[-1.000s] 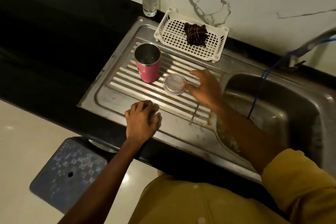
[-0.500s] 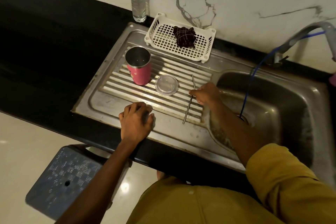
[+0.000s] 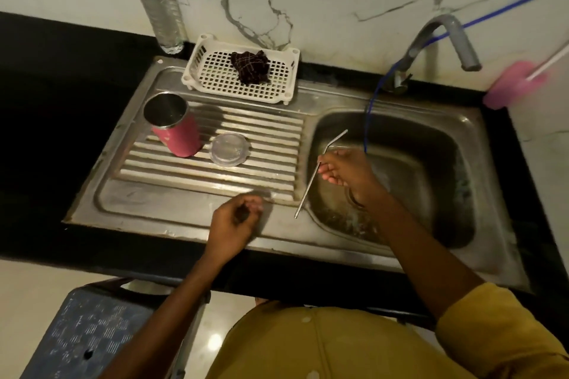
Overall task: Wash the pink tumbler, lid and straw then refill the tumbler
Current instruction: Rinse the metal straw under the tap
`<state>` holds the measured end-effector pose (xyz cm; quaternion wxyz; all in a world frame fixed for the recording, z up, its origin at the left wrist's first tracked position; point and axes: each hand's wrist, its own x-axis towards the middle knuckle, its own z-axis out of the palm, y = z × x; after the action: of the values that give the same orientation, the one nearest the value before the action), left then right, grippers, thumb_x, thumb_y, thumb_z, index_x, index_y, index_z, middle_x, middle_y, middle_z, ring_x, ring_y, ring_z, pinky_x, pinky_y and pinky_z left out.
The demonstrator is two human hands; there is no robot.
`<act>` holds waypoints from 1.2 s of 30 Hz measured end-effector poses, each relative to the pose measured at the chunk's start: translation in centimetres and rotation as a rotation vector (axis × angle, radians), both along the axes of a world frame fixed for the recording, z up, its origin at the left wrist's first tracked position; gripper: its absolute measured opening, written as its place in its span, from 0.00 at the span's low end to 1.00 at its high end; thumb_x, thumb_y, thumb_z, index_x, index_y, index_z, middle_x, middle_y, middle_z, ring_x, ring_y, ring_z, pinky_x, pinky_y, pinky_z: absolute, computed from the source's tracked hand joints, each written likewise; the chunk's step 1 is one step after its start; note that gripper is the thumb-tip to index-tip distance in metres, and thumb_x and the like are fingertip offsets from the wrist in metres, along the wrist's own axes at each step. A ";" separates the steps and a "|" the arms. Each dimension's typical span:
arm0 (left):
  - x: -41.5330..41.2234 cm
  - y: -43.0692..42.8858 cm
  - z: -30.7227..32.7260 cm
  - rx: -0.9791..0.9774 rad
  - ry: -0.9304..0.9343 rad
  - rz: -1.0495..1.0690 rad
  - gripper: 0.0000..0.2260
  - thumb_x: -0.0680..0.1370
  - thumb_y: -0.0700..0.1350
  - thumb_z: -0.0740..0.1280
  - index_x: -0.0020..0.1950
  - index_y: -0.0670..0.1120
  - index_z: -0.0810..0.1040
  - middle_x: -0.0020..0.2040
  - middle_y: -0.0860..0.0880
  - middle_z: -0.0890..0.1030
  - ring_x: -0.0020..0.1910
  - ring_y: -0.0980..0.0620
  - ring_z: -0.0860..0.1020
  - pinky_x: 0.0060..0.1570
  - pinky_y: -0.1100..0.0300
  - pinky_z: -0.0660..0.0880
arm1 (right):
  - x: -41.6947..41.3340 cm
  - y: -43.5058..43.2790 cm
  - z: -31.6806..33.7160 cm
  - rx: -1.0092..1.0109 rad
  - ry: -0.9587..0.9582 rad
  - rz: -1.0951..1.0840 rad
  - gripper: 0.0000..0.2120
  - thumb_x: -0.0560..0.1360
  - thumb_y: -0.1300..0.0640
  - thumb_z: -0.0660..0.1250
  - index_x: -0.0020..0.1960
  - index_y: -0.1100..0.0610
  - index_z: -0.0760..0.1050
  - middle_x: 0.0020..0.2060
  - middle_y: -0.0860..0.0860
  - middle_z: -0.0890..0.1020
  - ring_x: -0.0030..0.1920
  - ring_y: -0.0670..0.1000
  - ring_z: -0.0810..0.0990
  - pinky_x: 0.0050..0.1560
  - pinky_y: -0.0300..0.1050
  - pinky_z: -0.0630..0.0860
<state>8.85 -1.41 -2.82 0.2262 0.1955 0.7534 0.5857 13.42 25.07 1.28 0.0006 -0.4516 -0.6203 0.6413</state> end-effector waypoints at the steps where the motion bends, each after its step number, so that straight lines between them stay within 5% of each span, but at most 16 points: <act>1: 0.6 1.7 0.0 0.013 -0.086 0.000 0.08 0.78 0.38 0.72 0.51 0.52 0.83 0.45 0.54 0.86 0.47 0.58 0.83 0.52 0.62 0.78 | 0.9 0.5 0.4 -0.006 0.033 -0.016 0.07 0.77 0.59 0.70 0.40 0.56 0.80 0.29 0.50 0.82 0.24 0.42 0.77 0.28 0.33 0.72; 6: 3.3 10.8 2.0 0.089 -0.511 -0.076 0.09 0.79 0.35 0.68 0.58 0.44 0.80 0.40 0.52 0.85 0.41 0.55 0.83 0.47 0.64 0.79 | 4.8 3.4 2.0 -0.066 0.182 -0.162 0.07 0.77 0.62 0.69 0.40 0.59 0.79 0.26 0.50 0.82 0.24 0.43 0.78 0.27 0.32 0.72; 11: 5.0 17.3 3.7 -0.036 -0.488 -0.172 0.07 0.82 0.42 0.66 0.58 0.45 0.82 0.38 0.54 0.85 0.37 0.61 0.81 0.41 0.66 0.74 | 8.8 8.2 1.6 -0.187 0.278 -0.394 0.08 0.77 0.62 0.69 0.39 0.58 0.78 0.29 0.52 0.82 0.26 0.43 0.79 0.28 0.33 0.73; 17: 6.2 23.4 5.0 0.005 -0.605 -0.213 0.08 0.79 0.38 0.69 0.55 0.48 0.83 0.41 0.53 0.84 0.39 0.60 0.81 0.42 0.67 0.74 | 12.3 12.6 -0.7 -0.395 0.332 -0.625 0.09 0.79 0.60 0.66 0.40 0.58 0.77 0.25 0.49 0.81 0.24 0.41 0.78 0.25 0.30 0.71; 21: 7.2 27.4 5.2 0.064 -0.455 -0.167 0.11 0.76 0.31 0.70 0.57 0.40 0.82 0.42 0.48 0.82 0.37 0.61 0.80 0.37 0.70 0.75 | 13.1 15.4 -2.0 -0.498 0.274 -0.653 0.08 0.79 0.55 0.66 0.41 0.55 0.76 0.27 0.46 0.81 0.22 0.40 0.73 0.21 0.29 0.65; 26: 6.8 31.7 4.9 0.090 -0.134 0.026 0.08 0.79 0.36 0.70 0.56 0.36 0.83 0.41 0.51 0.83 0.37 0.67 0.79 0.43 0.71 0.74 | 12.9 17.0 -2.6 -0.618 0.167 -0.563 0.09 0.78 0.51 0.66 0.41 0.53 0.76 0.27 0.46 0.81 0.21 0.40 0.71 0.19 0.29 0.60; 31: 4.1 33.6 4.3 0.126 0.013 0.067 0.06 0.81 0.41 0.68 0.47 0.49 0.84 0.41 0.52 0.85 0.42 0.59 0.81 0.45 0.64 0.76 | 12.9 18.8 -2.3 -0.246 -0.138 -0.022 0.11 0.78 0.48 0.68 0.40 0.53 0.80 0.28 0.47 0.83 0.21 0.40 0.72 0.22 0.32 0.56; 36: 2.6 35.2 3.7 0.093 -0.012 -0.014 0.06 0.81 0.40 0.68 0.51 0.43 0.84 0.43 0.49 0.86 0.43 0.59 0.82 0.42 0.69 0.74 | 8.9 24.8 0.5 0.078 0.075 -0.004 0.07 0.80 0.55 0.68 0.44 0.55 0.80 0.32 0.51 0.81 0.25 0.43 0.73 0.22 0.30 0.62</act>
<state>11.44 33.83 0.90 0.2258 0.2076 0.7225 0.6196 22.28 49.90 1.80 0.0429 -0.4280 -0.6434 0.6332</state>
